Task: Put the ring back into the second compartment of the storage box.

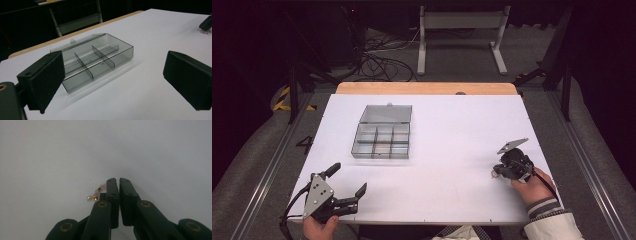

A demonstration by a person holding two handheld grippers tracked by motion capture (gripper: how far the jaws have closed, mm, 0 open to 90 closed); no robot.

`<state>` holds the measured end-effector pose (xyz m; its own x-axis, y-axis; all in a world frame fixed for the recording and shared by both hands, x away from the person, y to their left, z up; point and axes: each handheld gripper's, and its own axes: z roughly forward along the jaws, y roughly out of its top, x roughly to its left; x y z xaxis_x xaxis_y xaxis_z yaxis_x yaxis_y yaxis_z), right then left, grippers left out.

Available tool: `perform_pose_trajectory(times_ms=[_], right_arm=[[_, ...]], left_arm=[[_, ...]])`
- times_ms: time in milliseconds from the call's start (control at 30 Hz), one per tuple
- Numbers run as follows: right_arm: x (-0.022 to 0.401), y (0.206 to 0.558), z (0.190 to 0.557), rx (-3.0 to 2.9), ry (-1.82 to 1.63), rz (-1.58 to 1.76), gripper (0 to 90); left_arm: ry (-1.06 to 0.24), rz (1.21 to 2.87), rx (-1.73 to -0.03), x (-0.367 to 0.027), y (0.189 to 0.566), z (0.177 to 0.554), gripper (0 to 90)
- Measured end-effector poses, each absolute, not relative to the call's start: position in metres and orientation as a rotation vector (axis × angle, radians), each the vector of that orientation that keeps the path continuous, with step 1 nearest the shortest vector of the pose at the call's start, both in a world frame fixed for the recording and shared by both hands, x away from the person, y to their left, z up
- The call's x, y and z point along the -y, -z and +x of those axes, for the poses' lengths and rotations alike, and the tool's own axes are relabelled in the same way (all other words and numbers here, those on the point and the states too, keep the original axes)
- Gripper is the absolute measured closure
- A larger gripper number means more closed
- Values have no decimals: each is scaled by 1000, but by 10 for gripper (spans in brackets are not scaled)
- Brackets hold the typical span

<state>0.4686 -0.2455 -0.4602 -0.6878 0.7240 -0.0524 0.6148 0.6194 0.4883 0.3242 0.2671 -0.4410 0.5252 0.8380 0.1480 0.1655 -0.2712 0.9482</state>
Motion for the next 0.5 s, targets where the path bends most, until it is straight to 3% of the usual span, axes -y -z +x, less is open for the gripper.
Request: perform_pose_trajectory(times_ms=[500], right_arm=[[247, 434, 459, -2487, -821, 1044, 870]], left_arm=[[-828, 1748, -845, -267, 441, 324, 44]])
